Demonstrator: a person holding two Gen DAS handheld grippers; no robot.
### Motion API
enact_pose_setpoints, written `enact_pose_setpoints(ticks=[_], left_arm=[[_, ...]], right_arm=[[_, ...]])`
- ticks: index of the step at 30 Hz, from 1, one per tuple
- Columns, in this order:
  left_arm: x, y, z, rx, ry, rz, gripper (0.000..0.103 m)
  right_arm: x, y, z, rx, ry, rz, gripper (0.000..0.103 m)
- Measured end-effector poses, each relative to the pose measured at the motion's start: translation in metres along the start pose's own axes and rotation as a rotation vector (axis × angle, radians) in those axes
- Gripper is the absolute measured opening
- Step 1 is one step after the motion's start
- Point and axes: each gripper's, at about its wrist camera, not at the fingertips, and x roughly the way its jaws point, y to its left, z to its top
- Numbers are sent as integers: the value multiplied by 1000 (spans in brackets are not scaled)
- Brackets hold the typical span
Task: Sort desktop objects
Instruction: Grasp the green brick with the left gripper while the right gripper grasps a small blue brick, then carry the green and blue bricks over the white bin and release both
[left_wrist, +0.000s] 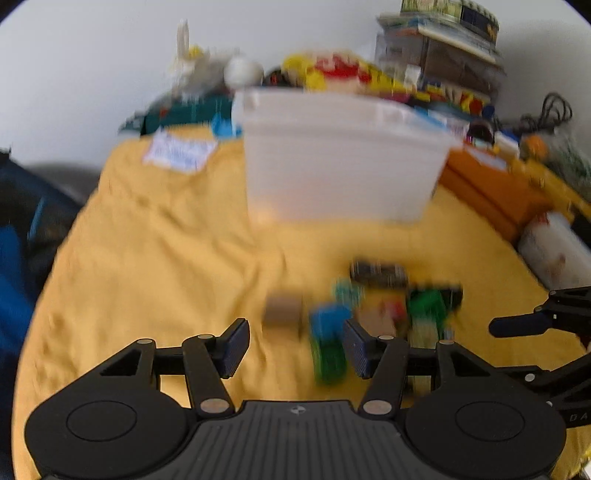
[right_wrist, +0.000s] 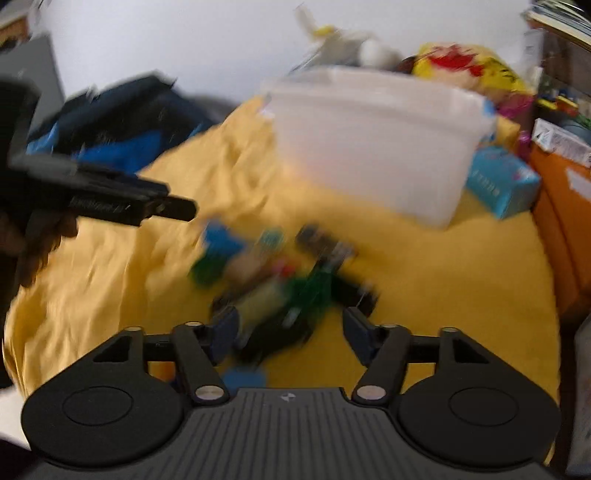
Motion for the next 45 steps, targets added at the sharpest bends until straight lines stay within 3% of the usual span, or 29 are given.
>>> enact_pose_setpoints(ticks=[6,18,21,22,25,27,37,45], left_arm=[[13,-10,-26,62,36,16,57],[34,-31,-23,129,24,26,57],[39,-31,-21,118,31,26,45],[41,-31,-20,121,37,16,32],[44,-35,-19,160,30,5,24],[44,-36,-18,171,26,-9,24],[21,-25,-13,143,-17,-18,24],[-12,-19,27,77,-130,-35,24]], right_arm=[[7,18,-20,-22,46,0,48],[16,33,-38,-58,73,10,47],[21,38,-38,-87,67,0,42],[22,38,-37,-96,66,4,39],[24,37,-33,-93,67,22,27],[23,35,-31,-90,61,29,20],[5,22,-19,-17,-9,52,18],[-23,-6,25,72,-144,11,18]])
